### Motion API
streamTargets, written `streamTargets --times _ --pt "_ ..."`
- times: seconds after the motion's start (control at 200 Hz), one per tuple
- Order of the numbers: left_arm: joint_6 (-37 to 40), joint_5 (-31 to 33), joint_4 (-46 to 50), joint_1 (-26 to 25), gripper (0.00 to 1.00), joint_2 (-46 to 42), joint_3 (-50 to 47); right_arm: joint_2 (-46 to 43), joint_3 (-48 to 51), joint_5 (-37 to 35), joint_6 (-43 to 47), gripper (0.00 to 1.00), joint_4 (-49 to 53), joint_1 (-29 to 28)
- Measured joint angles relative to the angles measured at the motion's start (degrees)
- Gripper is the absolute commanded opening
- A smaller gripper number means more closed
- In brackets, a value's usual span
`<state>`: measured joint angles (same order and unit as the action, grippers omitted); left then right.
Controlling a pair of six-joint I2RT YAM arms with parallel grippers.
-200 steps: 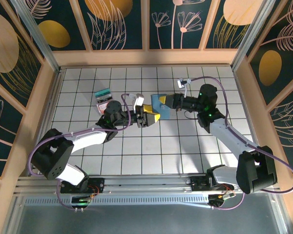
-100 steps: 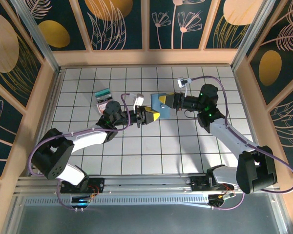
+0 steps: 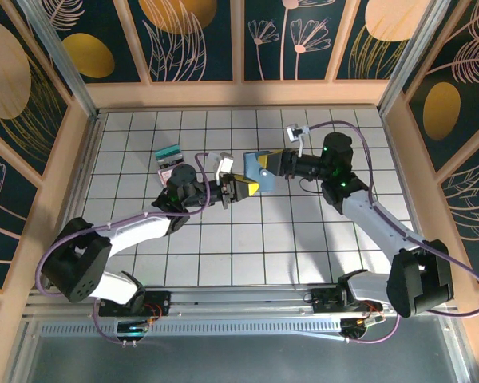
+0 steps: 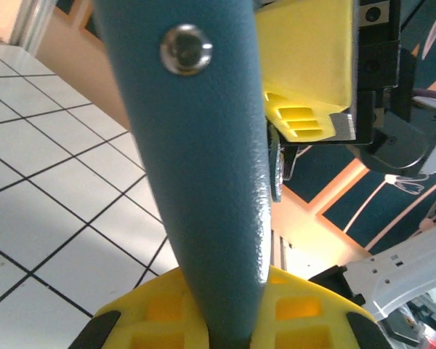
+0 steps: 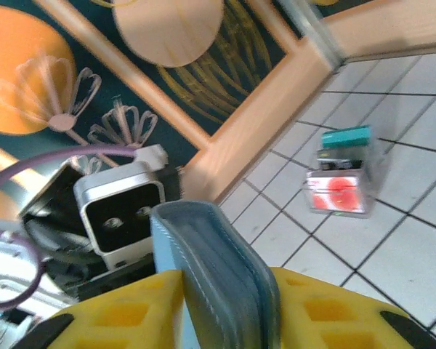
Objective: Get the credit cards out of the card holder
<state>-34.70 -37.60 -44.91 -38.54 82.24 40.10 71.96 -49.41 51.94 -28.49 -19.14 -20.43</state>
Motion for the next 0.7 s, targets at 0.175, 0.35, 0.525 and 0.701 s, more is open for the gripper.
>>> streamTargets --times 0.175,0.35,0.525,0.701 --pt "2.8 5.1 4.8 0.3 0.0 -0.9 0.0 -2.2 -1.0 -10.2 2.1 0.57 7.7 0.3" --pt "4.5 8.7 8.5 0.3 0.0 -1.1 0.0 -5.8 -1.8 -20.9 2.7 0.57 14.3 -0.3" --pt "5.4 12.7 9.3 0.3 0.0 -2.9 -1.2 -8.4 -5.3 -35.1 2.5 0.52 23.1 -4.5" --pt "6.6 17.4 10.8 0.3 0.0 -3.9 -1.5 -8.4 -10.1 -48.2 1.1 0.45 31.9 -13.3"
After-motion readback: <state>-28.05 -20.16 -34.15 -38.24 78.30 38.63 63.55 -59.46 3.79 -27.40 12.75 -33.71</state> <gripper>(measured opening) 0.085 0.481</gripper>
